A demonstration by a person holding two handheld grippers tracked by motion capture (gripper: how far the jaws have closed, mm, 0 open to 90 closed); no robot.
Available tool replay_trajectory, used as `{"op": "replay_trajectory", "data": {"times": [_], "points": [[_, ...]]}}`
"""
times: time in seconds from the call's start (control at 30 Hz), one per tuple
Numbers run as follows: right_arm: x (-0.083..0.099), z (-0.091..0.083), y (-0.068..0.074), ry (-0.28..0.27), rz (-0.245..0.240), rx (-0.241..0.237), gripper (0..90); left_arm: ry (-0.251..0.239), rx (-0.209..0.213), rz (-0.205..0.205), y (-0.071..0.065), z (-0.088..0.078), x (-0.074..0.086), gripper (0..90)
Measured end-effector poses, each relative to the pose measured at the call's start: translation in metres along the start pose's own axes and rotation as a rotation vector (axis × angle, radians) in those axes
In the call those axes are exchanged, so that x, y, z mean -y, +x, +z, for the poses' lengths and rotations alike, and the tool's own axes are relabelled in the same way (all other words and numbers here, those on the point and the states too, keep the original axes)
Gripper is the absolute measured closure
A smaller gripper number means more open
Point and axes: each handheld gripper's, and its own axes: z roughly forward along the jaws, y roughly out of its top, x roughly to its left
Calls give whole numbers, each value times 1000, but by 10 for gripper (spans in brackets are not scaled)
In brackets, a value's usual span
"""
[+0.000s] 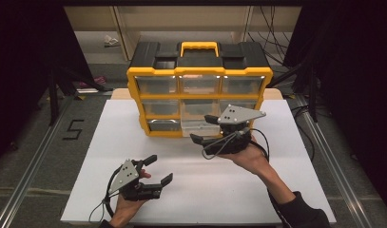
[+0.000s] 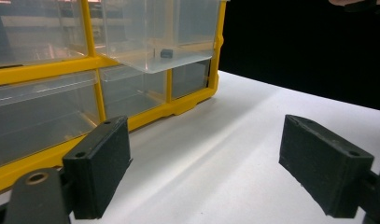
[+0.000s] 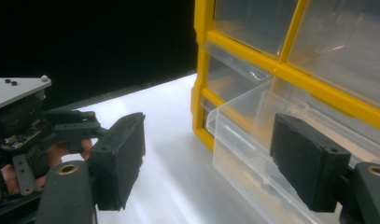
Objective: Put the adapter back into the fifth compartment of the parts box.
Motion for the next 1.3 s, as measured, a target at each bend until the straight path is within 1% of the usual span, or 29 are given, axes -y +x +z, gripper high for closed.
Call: {"op": "replay_trajectory", "data": {"times": [0.07,0.17,0.37,0.43,0.5,0.67,0.73,1.0,1.3], "points": [[3,-2,1,-7,1,-4,270,2,1,0,0,0,0,161],[10,-7,4,-31,14,-13,269,4,1,0,0,0,0,161],[19,-11,6,-42,23,-15,269,5,2,1,0,0,0,161],[24,-13,7,-50,37,-21,270,5,2,0,0,0,0,161],[25,-13,7,-53,38,-23,270,7,1,2,0,0,0,161],[32,-12,11,-52,42,-30,270,10,1,2,0,1,0,161],[35,-12,12,-54,42,-26,269,12,3,4,0,0,0,161],[43,-13,13,-60,52,-31,266,13,4,6,0,1,0,161],[57,-12,10,-54,66,-20,265,15,8,6,0,1,0,161]]}}
